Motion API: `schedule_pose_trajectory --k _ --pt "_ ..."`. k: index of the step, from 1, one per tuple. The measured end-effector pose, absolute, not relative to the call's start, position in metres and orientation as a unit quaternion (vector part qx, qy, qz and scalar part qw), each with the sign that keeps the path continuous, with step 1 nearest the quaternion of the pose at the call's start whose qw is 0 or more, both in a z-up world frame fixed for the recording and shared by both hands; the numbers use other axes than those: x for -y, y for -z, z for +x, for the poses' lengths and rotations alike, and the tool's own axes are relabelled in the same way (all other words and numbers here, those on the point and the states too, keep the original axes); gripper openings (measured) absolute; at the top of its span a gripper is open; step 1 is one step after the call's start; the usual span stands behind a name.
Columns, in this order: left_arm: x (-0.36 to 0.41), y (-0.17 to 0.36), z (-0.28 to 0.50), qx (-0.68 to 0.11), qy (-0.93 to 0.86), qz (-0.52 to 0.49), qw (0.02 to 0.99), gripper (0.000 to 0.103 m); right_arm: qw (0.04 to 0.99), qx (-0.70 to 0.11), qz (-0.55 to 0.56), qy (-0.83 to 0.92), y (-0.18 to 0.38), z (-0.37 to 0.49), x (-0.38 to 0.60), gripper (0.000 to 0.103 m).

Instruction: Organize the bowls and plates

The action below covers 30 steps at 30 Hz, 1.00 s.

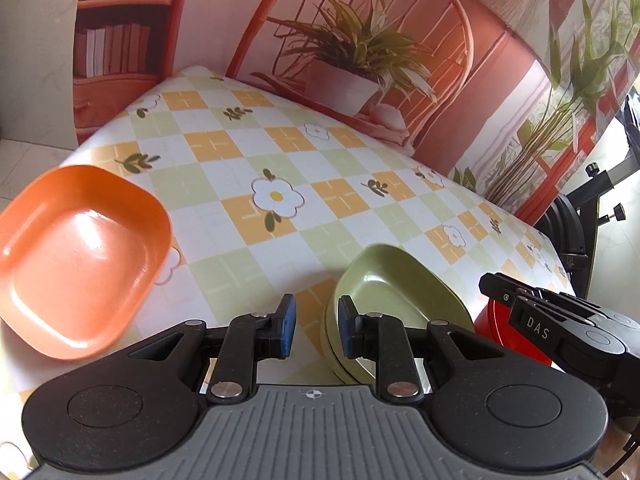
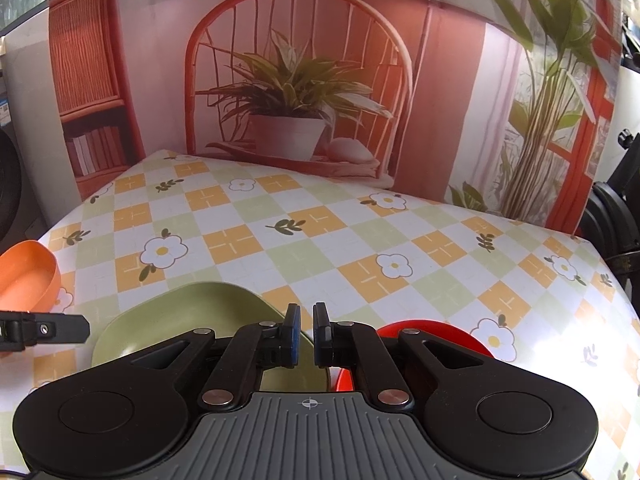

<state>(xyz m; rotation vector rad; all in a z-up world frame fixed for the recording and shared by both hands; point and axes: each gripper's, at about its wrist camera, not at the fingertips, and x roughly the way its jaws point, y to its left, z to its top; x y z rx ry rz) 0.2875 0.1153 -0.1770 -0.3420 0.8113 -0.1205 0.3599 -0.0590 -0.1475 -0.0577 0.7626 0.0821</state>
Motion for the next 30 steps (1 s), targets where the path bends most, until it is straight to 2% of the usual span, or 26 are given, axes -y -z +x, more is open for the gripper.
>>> schedule_pose_trajectory --k 13,30 --pt "-0.205 0.132 0.266 -0.336 -0.024 -0.149 0.93 0.025 0.913 -0.378 -0.048 -0.143 0.146 0.338 -0.006 0.006" --pt "-0.227 0.148 0.25 -0.34 -0.036 -0.17 0.924 0.025 0.892 -0.422 -0.081 -0.138 0.181 0.318 -0.031 0.004"
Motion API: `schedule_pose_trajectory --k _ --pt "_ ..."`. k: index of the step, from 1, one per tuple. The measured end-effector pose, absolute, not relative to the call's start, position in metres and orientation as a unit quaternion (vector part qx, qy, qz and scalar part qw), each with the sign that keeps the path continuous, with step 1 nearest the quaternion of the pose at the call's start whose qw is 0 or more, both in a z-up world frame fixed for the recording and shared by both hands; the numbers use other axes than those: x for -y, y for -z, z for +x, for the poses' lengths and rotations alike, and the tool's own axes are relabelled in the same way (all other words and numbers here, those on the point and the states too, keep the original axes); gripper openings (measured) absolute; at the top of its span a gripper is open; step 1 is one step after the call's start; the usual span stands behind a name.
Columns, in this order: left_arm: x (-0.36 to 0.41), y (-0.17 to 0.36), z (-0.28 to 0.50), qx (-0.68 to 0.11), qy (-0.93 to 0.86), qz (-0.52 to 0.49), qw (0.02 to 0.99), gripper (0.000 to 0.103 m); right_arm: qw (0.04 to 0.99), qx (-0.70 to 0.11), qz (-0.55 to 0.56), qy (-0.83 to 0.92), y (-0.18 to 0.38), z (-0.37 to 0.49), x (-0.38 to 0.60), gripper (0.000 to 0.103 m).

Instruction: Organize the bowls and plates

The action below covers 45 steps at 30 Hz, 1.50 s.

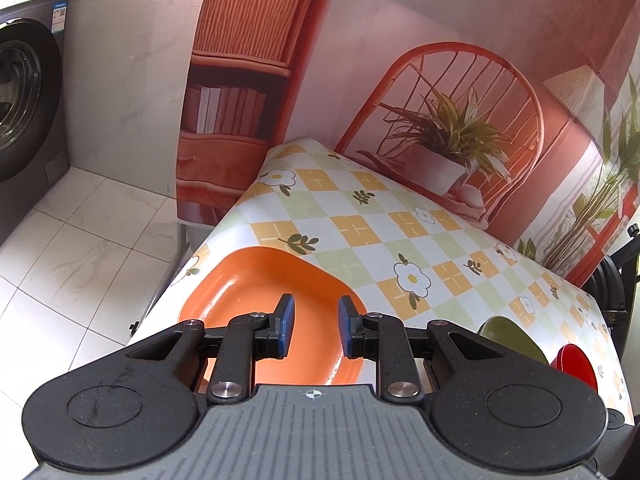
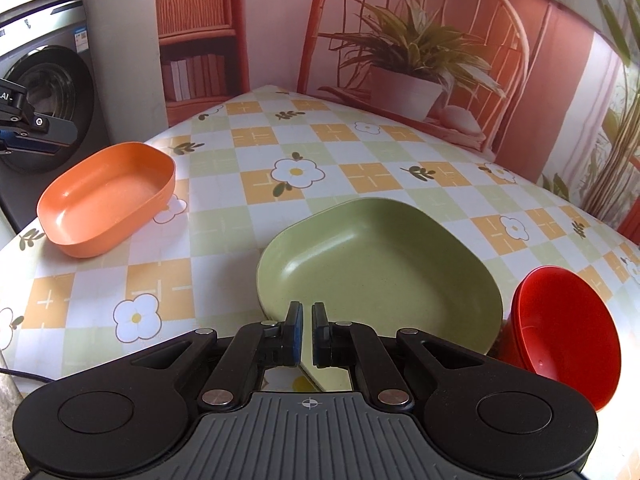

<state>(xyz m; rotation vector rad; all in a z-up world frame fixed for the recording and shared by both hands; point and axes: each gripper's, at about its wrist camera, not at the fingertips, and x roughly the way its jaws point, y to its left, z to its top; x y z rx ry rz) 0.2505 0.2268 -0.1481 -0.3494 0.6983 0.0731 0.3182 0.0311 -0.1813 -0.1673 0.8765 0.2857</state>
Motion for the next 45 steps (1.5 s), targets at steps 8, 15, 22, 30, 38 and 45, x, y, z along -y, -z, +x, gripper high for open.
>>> schedule_pose_trajectory --k 8,15,22,30,38,45 --pt "-0.246 0.151 0.251 -0.342 -0.058 -0.17 0.922 0.025 0.907 -0.39 -0.068 -0.142 0.159 0.336 -0.037 0.005" --pt "-0.269 0.158 0.254 -0.35 -0.086 -0.166 0.918 0.025 0.914 -0.363 -0.049 -0.172 0.149 0.369 -0.069 0.005" --pt "-0.287 0.172 0.254 -0.362 -0.109 -0.172 0.91 0.025 0.9 -0.379 -0.013 -0.213 0.162 0.394 -0.116 0.005" --pt "-0.301 0.185 0.251 -0.369 -0.117 -0.189 0.903 0.033 0.883 -0.413 0.009 -0.223 0.187 0.406 -0.142 0.008" --pt "-0.296 0.204 0.256 -0.383 -0.107 -0.196 0.897 0.033 0.877 -0.424 0.016 -0.227 0.197 0.407 -0.145 0.008" --pt "-0.288 0.21 0.258 -0.389 -0.091 -0.195 0.896 0.015 0.876 -0.425 0.024 -0.228 0.198 0.407 -0.142 0.008"
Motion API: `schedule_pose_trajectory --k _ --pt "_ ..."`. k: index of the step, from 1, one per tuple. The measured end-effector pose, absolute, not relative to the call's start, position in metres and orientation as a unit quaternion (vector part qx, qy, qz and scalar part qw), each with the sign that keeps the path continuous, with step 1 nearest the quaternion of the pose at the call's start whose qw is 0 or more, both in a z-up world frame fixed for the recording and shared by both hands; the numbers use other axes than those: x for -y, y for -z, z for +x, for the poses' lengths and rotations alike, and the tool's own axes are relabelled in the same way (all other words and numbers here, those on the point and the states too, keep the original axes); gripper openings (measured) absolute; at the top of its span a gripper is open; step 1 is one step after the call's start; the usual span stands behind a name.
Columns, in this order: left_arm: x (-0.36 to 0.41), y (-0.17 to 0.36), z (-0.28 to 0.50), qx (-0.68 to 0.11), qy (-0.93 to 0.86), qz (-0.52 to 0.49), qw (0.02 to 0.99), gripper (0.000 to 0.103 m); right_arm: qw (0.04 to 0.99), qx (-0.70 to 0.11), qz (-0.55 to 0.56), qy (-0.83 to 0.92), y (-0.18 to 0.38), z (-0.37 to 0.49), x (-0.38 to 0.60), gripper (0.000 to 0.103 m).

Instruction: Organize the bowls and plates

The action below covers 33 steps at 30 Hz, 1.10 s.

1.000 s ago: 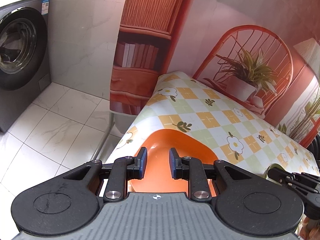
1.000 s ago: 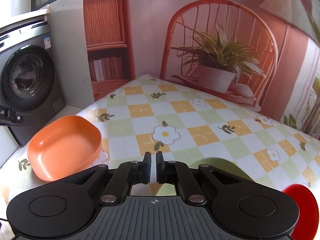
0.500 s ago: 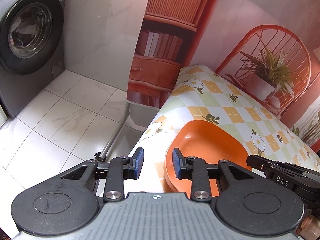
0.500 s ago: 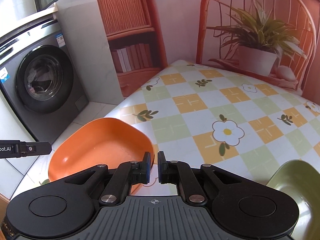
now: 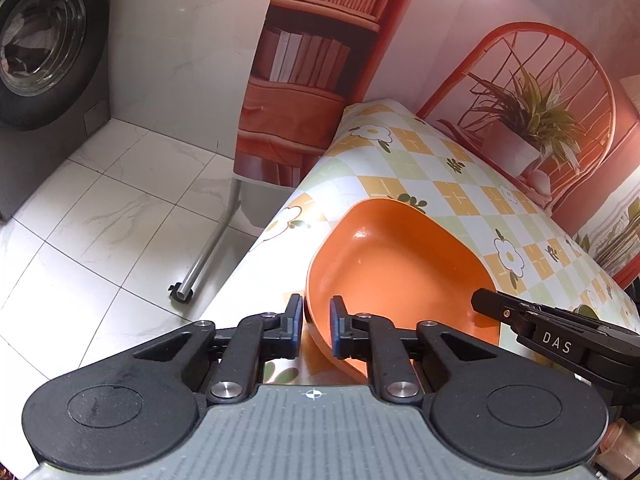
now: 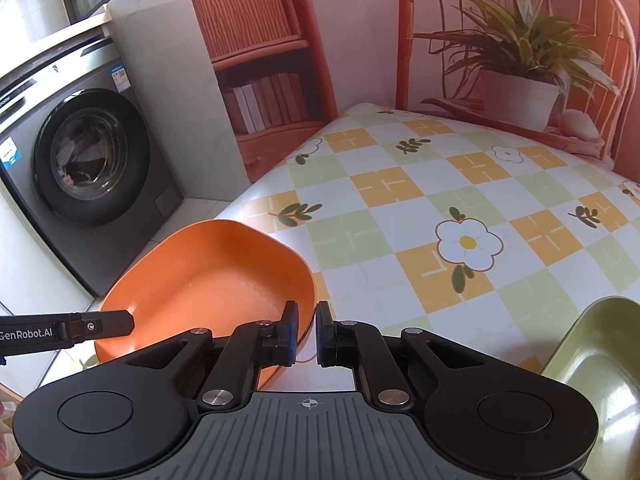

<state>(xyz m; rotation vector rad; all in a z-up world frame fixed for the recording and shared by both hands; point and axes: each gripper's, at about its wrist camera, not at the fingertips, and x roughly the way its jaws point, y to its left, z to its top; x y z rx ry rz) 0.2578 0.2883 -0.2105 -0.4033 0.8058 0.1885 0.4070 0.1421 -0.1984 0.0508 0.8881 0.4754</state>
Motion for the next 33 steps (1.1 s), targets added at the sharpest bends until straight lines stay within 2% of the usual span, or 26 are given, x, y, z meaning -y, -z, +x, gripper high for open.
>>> schedule_pose_trajectory --k 17,33 --pt "-0.25 0.165 0.26 -0.368 -0.073 -0.154 0.914 0.015 0.897 -0.379 0.092 -0.207 0.158 0.396 -0.09 0.006" --pt "-0.136 0.145 0.28 -0.382 0.009 -0.097 0.919 0.015 0.916 -0.341 0.167 -0.13 0.137 0.364 0.04 0.007"
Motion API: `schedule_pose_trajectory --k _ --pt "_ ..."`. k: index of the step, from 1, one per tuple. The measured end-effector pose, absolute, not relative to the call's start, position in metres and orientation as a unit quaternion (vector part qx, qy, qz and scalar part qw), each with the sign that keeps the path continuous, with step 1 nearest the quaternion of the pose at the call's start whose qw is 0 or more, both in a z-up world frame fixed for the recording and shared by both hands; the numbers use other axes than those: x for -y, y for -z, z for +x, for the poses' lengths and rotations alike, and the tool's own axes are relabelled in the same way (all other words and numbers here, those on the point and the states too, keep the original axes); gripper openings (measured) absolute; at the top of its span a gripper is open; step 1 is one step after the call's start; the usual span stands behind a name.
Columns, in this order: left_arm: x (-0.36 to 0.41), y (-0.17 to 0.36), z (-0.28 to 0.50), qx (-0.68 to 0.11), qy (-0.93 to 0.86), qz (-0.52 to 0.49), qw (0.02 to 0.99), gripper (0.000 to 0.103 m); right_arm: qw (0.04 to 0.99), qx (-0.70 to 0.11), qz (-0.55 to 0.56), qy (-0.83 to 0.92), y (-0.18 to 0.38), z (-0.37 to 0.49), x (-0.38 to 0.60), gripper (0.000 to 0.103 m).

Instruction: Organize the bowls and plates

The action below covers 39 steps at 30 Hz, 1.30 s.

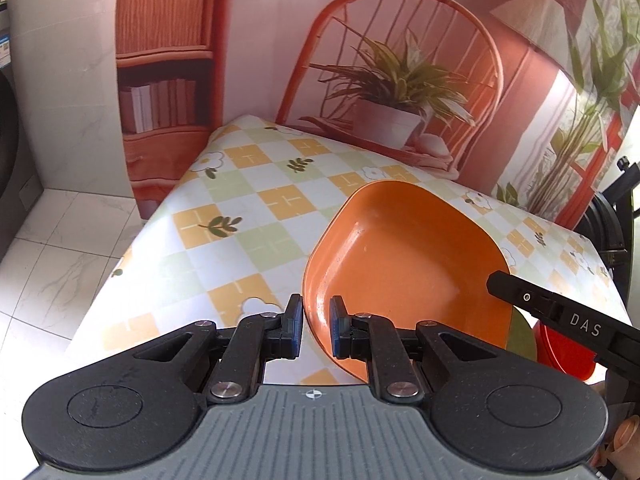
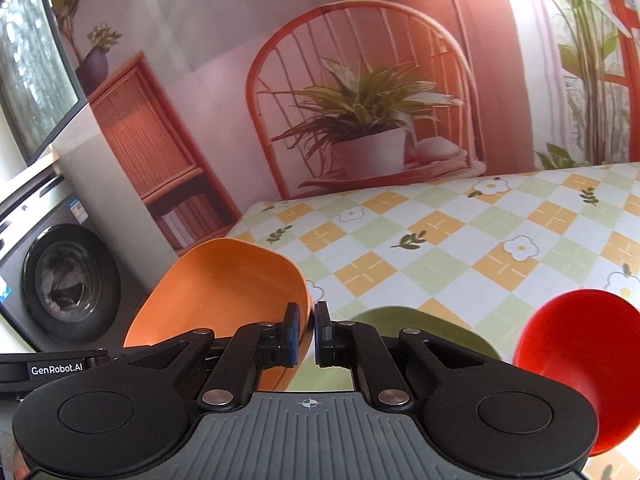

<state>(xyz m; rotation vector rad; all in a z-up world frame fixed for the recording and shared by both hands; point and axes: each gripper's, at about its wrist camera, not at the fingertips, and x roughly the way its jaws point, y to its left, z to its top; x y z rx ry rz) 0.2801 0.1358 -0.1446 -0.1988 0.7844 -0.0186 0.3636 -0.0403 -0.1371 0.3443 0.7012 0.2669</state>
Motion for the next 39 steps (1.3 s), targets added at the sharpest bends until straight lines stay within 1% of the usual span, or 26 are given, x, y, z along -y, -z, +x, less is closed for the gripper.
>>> schedule_pose_trajectory --k 9,15,27,39 --pt "-0.069 0.154 0.292 -0.394 0.049 -0.064 0.916 0.015 0.92 -0.328 0.197 -0.084 0.147 0.345 0.109 0.007" --pt "-0.039 0.172 0.299 -0.426 0.051 -0.027 0.903 0.015 0.913 -0.336 0.223 -0.071 0.164 0.336 0.137 0.007" --pt "-0.033 0.189 0.305 -0.453 0.024 -0.007 0.891 0.015 0.908 -0.345 0.221 -0.09 0.178 0.334 0.139 0.007" --pt "-0.028 0.191 0.305 -0.455 0.016 0.005 0.89 0.015 0.908 -0.349 0.214 -0.091 0.181 0.334 0.138 0.008"
